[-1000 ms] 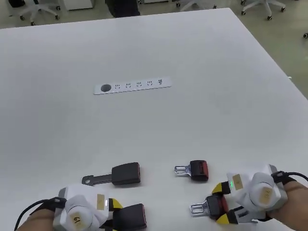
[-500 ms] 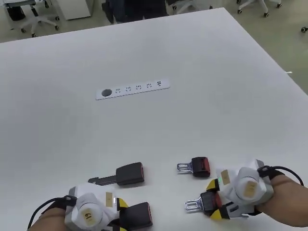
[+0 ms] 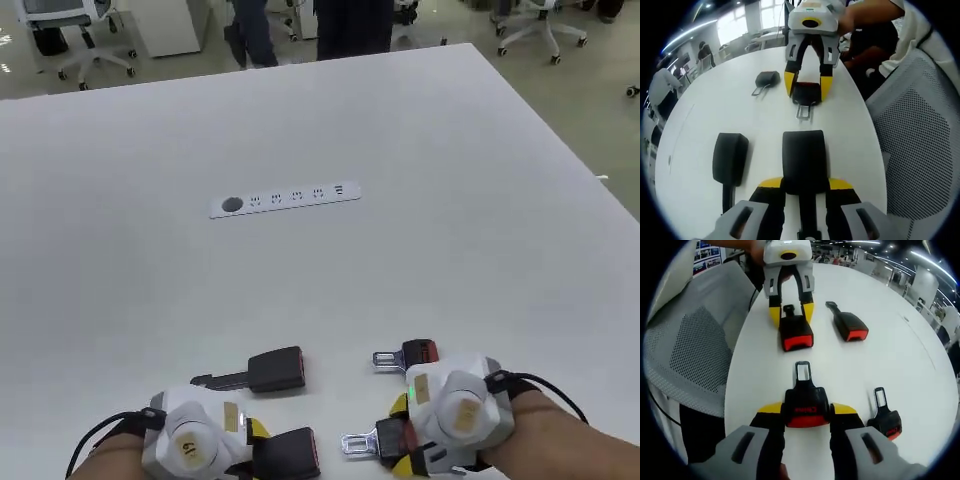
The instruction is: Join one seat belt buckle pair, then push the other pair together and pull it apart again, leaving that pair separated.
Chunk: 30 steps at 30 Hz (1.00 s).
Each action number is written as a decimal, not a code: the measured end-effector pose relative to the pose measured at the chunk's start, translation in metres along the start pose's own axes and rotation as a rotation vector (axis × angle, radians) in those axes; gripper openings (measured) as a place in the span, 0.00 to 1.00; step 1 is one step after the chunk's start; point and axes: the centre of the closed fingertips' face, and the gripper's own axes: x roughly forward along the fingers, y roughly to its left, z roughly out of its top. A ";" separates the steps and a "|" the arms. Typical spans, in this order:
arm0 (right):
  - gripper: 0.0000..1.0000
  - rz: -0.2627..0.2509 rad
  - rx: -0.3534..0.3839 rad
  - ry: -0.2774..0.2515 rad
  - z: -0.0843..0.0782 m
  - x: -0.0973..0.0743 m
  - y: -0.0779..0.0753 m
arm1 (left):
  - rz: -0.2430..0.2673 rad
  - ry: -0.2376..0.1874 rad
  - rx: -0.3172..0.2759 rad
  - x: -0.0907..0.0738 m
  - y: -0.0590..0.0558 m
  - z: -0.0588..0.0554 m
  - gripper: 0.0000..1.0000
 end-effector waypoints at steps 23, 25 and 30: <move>0.33 0.006 -0.071 0.020 0.025 0.010 0.005 | -0.010 0.041 0.012 0.002 0.000 0.001 0.31; 0.33 0.010 -0.067 0.015 0.027 0.011 0.007 | -0.013 0.045 0.018 0.002 -0.001 0.002 0.31; 0.33 0.021 -0.065 0.009 0.031 0.015 0.009 | -0.023 0.060 0.042 0.003 -0.001 0.002 0.31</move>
